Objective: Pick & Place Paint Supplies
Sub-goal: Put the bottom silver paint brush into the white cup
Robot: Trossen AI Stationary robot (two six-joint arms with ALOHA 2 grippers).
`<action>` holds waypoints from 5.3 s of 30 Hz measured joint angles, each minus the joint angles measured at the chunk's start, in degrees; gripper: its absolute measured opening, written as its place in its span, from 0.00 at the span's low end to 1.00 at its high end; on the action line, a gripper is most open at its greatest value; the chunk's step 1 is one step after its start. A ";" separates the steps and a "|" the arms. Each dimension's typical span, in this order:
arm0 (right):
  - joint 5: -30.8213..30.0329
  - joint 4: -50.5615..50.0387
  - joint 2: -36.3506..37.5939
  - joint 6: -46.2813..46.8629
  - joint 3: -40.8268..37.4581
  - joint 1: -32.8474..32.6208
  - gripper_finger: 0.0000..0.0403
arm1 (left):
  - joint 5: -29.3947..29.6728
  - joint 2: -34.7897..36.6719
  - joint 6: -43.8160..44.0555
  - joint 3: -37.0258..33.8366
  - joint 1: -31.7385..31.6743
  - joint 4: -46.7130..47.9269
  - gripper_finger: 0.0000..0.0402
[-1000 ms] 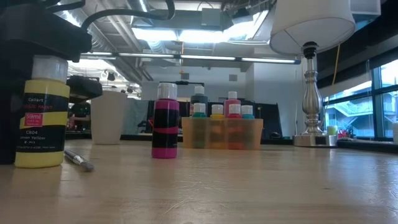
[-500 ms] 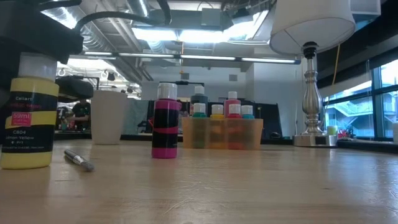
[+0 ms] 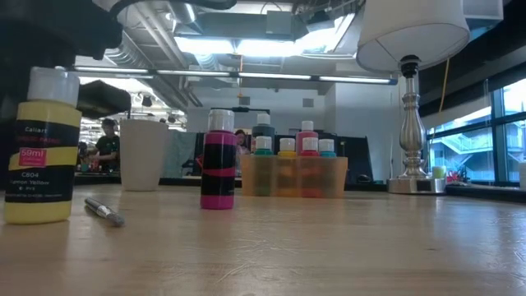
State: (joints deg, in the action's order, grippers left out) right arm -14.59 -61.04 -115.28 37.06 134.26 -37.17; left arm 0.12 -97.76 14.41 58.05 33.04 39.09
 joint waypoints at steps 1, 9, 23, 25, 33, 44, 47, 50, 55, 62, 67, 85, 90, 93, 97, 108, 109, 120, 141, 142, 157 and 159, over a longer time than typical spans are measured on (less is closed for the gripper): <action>0.00 0.02 0.00 0.00 0.00 0.00 0.44 | 0.00 0.02 -0.02 0.24 0.00 0.48 0.00; 0.02 0.11 0.00 0.00 0.00 0.00 0.44 | 0.15 0.43 0.61 0.43 -0.02 4.09 0.00; 0.42 1.12 0.00 -0.49 0.02 0.00 0.44 | 2.14 11.76 6.00 0.52 -0.04 9.45 0.00; 0.69 1.66 0.01 -1.06 0.02 0.00 0.44 | 2.43 13.87 7.07 0.53 -0.04 9.68 0.00; 1.14 2.34 0.19 -2.33 0.02 0.04 0.44 | 13.91 20.94 7.96 9.45 -0.15 16.71 0.00; 1.27 2.53 0.45 -3.54 0.02 0.68 0.41 | 41.50 33.30 3.42 17.31 -0.17 12.92 0.00; 1.27 2.61 0.82 -3.60 0.02 0.68 0.39 | 45.58 37.90 2.38 17.31 -0.17 11.43 0.00; 1.27 2.64 1.09 -3.99 0.02 0.72 0.38 | 49.94 42.49 1.89 16.63 -0.17 10.64 0.00; -0.02 2.63 1.09 -4.17 0.02 0.83 0.36 | 53.55 51.46 -3.43 7.83 -0.50 -1.42 0.00; -0.32 2.59 1.73 -4.72 0.02 1.95 0.36 | 52.11 65.36 -10.13 -12.48 -4.16 -24.74 0.00; -0.35 2.47 1.84 -5.08 0.02 2.90 0.36 | 50.60 73.33 -20.25 -23.07 -7.57 -38.30 0.00; 4.07 3.95 1.84 -5.58 0.04 8.39 0.36 | 27.91 87.52 -18.81 -41.11 -33.82 -51.89 0.00; 6.08 4.18 1.84 -5.54 0.02 9.30 0.36 | 22.87 87.80 -16.03 -42.73 -41.66 -51.91 0.00; 5.93 4.59 1.84 -5.53 0.02 9.38 0.36 | 19.19 87.76 -15.69 -42.82 -45.58 -50.21 0.00; 5.79 4.81 1.84 -4.45 0.04 9.40 0.36 | 15.10 87.76 -14.34 -42.80 -50.45 -45.40 0.00; 3.80 6.21 1.86 -2.97 0.03 9.73 0.36 | 4.13 87.77 -12.20 -45.17 -63.58 -43.89 0.00; 3.80 6.21 1.86 -2.92 0.02 9.78 0.36 | 2.28 87.73 -11.42 -46.24 -64.52 -44.89 0.00; 3.67 6.45 1.86 -2.80 0.02 10.53 0.36 | -8.41 87.71 -8.99 -54.89 -72.04 -58.34 0.00; 7.98 6.47 1.86 -2.89 0.03 13.00 0.36 | -15.23 84.96 -13.70 -54.87 -74.03 -53.99 0.00; 7.98 6.47 1.86 -2.95 0.04 13.00 0.36 | -15.26 84.96 -13.65 -54.87 -74.03 -53.99 0.00; 7.76 7.16 1.88 -2.97 0.02 13.00 0.36 | -7.39 84.96 -11.96 -54.87 -74.03 -52.93 0.12; 7.76 7.29 1.88 -2.97 0.03 13.00 0.36 | -6.94 84.94 -11.59 -54.87 -74.03 -52.74 0.16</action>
State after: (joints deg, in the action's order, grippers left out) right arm -6.83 -53.75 -113.40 34.09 134.29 -24.16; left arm -6.82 -12.82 2.82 3.18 -40.99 -13.65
